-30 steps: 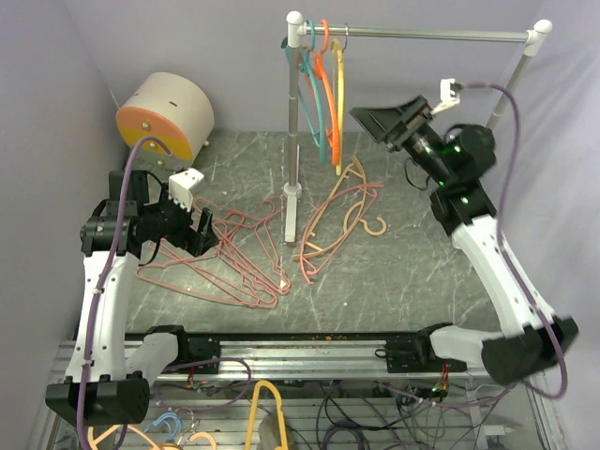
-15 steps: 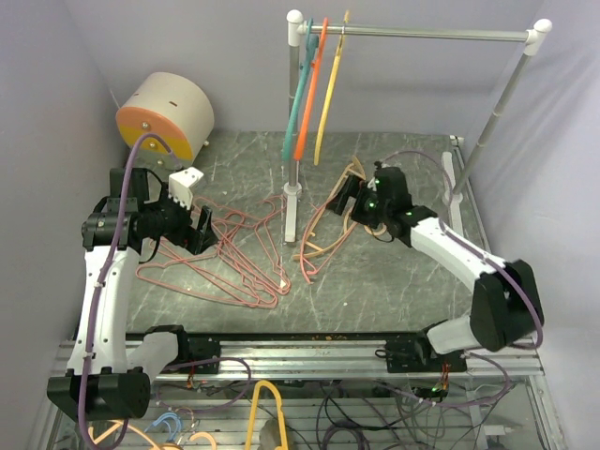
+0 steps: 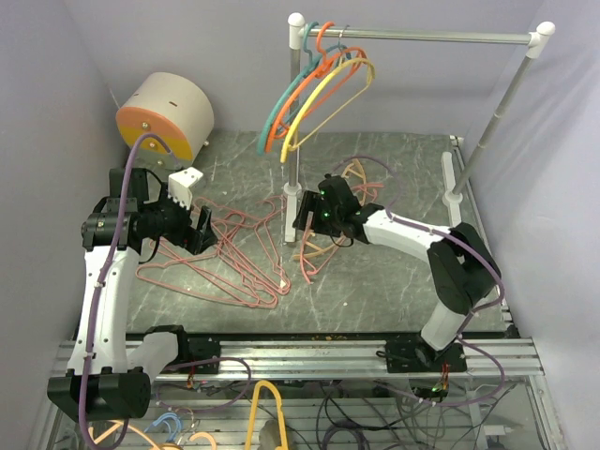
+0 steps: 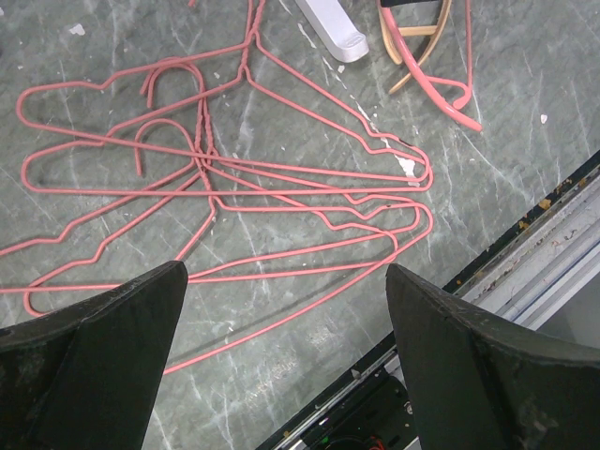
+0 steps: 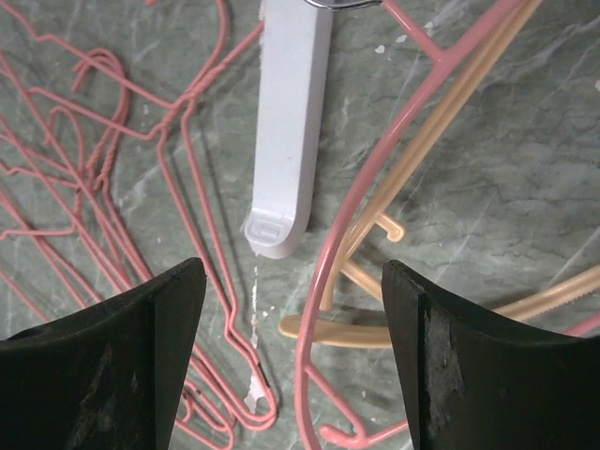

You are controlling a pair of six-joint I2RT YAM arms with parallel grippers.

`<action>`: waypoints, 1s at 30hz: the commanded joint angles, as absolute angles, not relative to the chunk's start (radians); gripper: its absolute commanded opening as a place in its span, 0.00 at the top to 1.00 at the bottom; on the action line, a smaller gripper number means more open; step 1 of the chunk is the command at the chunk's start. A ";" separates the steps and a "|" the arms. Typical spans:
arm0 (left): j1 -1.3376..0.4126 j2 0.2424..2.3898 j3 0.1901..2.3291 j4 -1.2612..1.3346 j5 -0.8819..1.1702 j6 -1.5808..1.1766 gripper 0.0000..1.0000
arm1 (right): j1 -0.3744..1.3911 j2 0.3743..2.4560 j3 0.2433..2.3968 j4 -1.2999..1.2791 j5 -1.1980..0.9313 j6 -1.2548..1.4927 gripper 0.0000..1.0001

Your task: Organize the hangers

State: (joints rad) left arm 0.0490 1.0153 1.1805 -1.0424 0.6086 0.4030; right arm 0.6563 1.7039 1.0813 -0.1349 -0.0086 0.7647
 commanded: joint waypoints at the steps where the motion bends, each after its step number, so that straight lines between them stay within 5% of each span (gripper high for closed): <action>1: 0.057 1.003 1.173 -1.022 0.618 0.405 0.01 | 0.676 1.752 1.132 -0.156 0.097 0.770 0.24; 16: 0.057 1.005 1.173 -1.019 0.614 0.402 0.02 | 0.691 1.845 1.165 -0.143 0.165 0.746 0.41; 23: 0.058 1.004 1.170 -1.015 0.618 0.401 0.01 | 0.691 1.863 1.189 -0.151 0.194 0.729 0.57; 30: 0.057 1.002 1.170 -1.013 0.614 0.397 0.01 | 0.691 1.895 1.208 -0.163 0.204 0.727 0.59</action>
